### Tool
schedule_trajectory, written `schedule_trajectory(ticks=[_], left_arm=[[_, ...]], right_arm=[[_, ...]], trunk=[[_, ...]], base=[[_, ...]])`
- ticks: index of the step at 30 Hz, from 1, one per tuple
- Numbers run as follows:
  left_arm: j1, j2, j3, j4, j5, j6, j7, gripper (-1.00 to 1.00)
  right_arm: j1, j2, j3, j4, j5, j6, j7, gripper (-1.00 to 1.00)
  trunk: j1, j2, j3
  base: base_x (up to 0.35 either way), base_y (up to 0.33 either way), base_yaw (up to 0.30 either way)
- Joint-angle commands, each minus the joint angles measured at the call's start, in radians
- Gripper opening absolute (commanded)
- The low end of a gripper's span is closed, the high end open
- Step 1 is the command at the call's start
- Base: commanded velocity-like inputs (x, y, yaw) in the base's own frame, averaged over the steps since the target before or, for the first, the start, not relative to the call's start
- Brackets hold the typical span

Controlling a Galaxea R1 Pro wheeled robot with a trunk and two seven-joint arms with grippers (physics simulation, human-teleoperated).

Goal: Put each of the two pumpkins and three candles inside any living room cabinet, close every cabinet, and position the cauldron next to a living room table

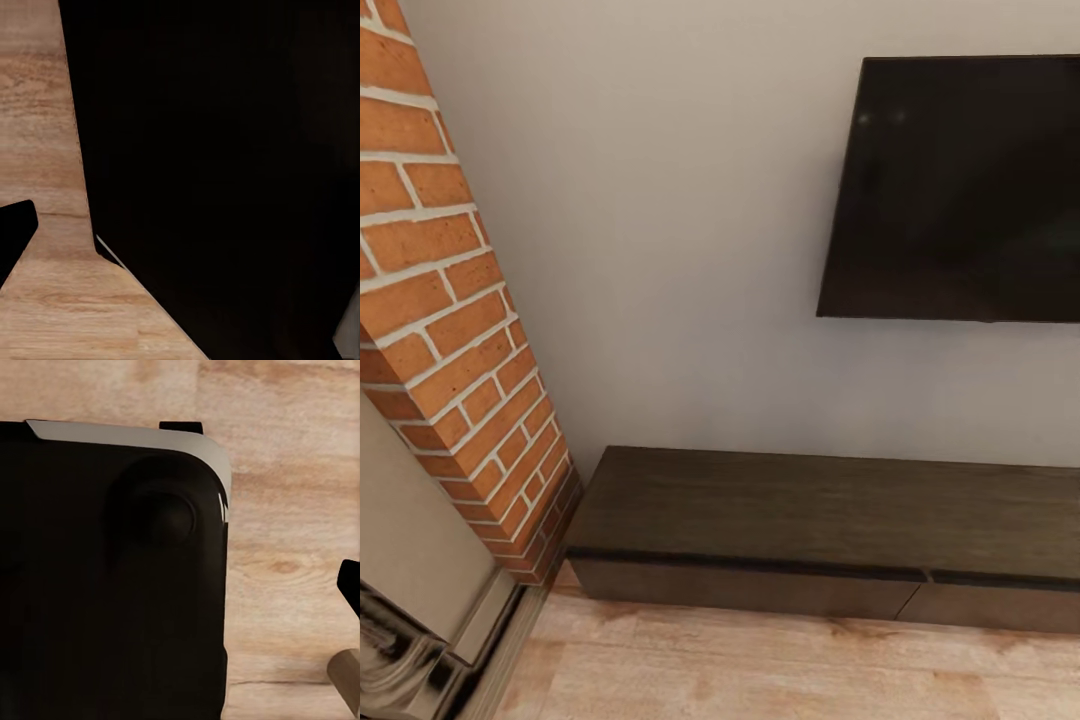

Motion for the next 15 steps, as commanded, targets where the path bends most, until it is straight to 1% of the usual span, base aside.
schedule_trajectory(ticks=[1, 3, 4, 6, 7, 8, 9, 10, 11, 12, 14, 15], left_arm=[[0.0, -0.001, 0.0, -0.013, -0.001, 0.001, 0.0, 1.0], [0.0, -0.004, -0.002, -0.082, -0.002, 0.0, -0.004, 1.0], [-0.001, -0.006, -0.004, -0.173, -0.004, 0.001, -0.009, 1.0], [-0.001, -0.006, -0.009, -0.26, -0.007, 0.002, -0.013, 1.0], [-0.002, -0.006, -0.013, -0.281, -0.007, 0.002, -0.015, 1.0], [-0.013, -0.007, -0.062, -0.388, -0.008, 0.006, -0.046, 1.0], [-0.02, -0.007, -0.086, -0.413, -0.008, 0.007, -0.059, 1.0], [-0.03, -0.007, -0.109, -0.433, -0.007, 0.008, -0.069, 1.0], [-0.042, -0.011, -0.142, -0.454, -0.007, 0.011, -0.077, 1.0], [-0.044, -0.013, -0.151, -0.459, -0.007, 0.012, -0.079, 1.0], [-0.051, -0.018, -0.195, -0.462, -0.007, 0.015, -0.081, 1.0], [-0.053, -0.015, -0.209, -0.453, -0.006, 0.017, -0.079, 1.0]], right_arm=[[0.0, -0.001, 0.0, 0.0, 0.0, 0.0, 0.0, 1.0], [0.0, -0.004, 0.0, 0.0, -0.002, 0.001, -0.001, 1.0], [0.0, -0.007, -0.001, -0.001, -0.003, 0.002, 0.001, 1.0], [0.0, -0.008, -0.001, -0.003, -0.003, 0.001, 0.001, 1.0], [0.0, -0.008, -0.001, -0.004, -0.002, 0.001, 0.001, 1.0], [0.0, -0.007, -0.001, -0.006, -0.001, 0.002, 0.003, 1.0], [0.0, -0.007, 0.0, -0.007, -0.001, 0.002, 0.003, 1.0], [0.0, -0.007, 0.0, -0.008, -0.001, 0.002, 0.003, 1.0], [0.0, -0.008, 0.0, -0.009, -0.002, 0.002, 0.003, 1.0], [0.0, -0.008, 0.0, -0.009, -0.002, 0.002, 0.003, 1.0], [0.0, -0.008, 0.0, -0.009, 0.0, 0.002, 0.003, 1.0], [0.0, -0.007, 0.001, -0.009, 0.002, 0.002, 0.003, 1.0]], trunk=[[0.0, 0.0, 0.0], [0.0, 0.0, 0.0], [0.0, 0.0, 0.0], [0.0, 0.0, 0.0], [0.0, 0.0, 0.0], [0.0, 0.0, 0.0], [0.0, 0.0, 0.0], [0.0, 0.0, 0.0], [0.0, 0.0, 0.0], [0.0, 0.0, 0.0], [0.0, 0.0, 0.0], [0.0, 0.0, 0.0]], base=[[0.0, 0.0, 0.0], [0.0, 0.0, 0.0], [0.0, 0.0, 0.0], [0.0, 0.0, 0.0], [0.0, 0.0, 0.0], [0.0, 0.0, 0.0], [0.0, 0.0, 0.0], [0.0, 0.0, 0.0], [0.0, 0.0, 0.0], [0.0, 0.0, 0.0], [0.0, 0.0, 0.0], [0.0, 0.0, 0.0]])
